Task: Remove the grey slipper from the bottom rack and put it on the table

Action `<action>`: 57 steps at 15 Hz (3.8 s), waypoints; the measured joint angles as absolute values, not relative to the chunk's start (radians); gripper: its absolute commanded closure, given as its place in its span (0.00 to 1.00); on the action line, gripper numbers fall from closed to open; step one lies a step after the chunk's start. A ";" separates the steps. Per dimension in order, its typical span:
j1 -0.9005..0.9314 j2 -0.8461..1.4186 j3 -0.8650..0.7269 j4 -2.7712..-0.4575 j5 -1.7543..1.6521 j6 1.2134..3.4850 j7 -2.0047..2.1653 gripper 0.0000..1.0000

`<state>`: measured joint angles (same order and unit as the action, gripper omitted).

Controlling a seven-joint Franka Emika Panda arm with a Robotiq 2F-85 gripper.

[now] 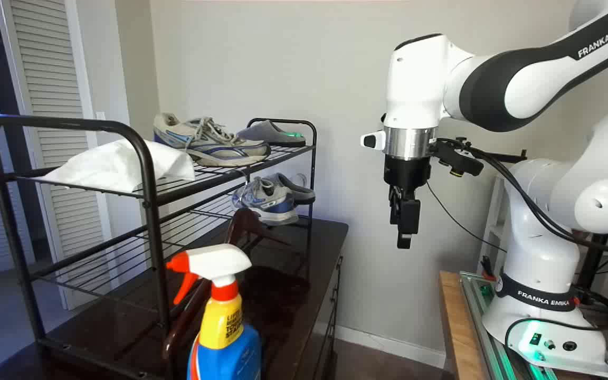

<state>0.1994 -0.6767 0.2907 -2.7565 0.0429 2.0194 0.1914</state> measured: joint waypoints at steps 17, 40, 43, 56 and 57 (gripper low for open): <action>-0.059 -0.668 0.132 -2.756 -0.118 2.356 0.210 0.00; -0.161 -0.277 -0.044 -2.523 -0.203 2.745 0.049 0.00; -0.132 -0.197 -0.069 -2.500 -0.163 2.821 -0.006 0.00; -0.118 0.066 -0.087 -2.309 0.075 2.913 -0.252 0.07; -0.118 0.070 -0.084 -2.307 0.089 2.912 -0.266 0.14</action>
